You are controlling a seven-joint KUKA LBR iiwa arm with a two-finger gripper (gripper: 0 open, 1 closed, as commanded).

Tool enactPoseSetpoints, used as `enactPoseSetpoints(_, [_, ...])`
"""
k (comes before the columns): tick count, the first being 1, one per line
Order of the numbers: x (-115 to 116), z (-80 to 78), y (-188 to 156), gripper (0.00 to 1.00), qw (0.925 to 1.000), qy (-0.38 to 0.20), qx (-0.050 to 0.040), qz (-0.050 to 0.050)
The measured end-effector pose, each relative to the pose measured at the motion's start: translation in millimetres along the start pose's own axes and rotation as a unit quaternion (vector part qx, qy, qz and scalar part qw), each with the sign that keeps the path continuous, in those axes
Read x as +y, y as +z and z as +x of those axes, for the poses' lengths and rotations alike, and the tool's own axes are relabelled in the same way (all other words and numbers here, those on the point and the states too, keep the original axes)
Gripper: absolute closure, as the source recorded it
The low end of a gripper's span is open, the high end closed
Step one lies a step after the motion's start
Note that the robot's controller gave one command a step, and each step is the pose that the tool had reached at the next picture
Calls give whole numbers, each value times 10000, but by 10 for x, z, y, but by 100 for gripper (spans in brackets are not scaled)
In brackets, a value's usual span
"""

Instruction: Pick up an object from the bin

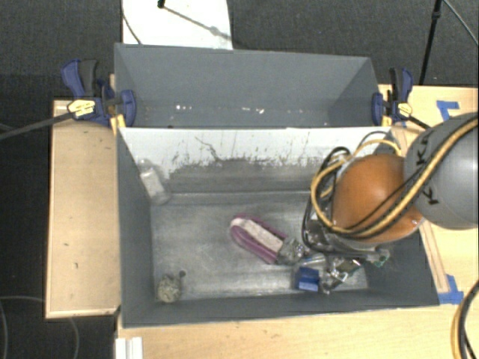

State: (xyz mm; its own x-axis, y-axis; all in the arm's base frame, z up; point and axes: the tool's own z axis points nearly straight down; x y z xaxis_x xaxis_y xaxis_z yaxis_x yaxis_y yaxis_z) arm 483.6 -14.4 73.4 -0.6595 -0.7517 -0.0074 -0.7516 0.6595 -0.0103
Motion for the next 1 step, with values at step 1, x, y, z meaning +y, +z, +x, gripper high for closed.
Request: enactPoseSetpoints(1, [-3,8,-14,100,10000,-2,-7,0])
